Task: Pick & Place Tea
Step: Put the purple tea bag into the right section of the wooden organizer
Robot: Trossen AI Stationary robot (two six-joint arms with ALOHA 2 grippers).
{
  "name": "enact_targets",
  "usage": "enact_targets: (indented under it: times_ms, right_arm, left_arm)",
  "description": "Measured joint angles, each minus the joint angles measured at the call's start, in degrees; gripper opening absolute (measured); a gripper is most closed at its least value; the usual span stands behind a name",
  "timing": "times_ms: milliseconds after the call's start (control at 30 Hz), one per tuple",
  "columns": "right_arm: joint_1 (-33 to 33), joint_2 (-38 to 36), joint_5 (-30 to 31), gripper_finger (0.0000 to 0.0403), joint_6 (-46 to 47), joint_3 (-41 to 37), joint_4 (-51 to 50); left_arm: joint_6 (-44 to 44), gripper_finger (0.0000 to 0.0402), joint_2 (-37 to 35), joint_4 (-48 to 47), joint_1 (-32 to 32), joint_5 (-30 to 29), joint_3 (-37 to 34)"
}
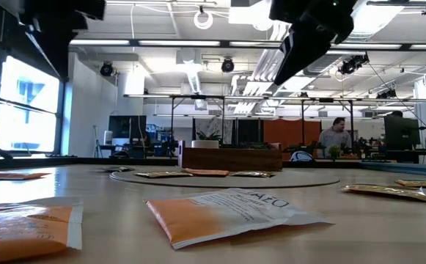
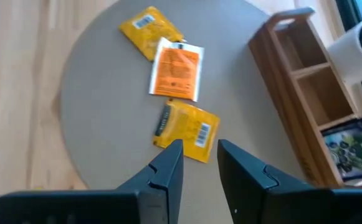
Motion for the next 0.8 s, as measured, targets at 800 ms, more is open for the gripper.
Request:
enact_targets:
  times_ms: [800]
  right_arm:
    - [5.38, 1.19, 2.41, 0.0097, 3.63, 0.0, 3.87]
  left_arm:
    - [42.29, 0.01, -14.2, 60.1, 21.05, 8.13, -33.38]
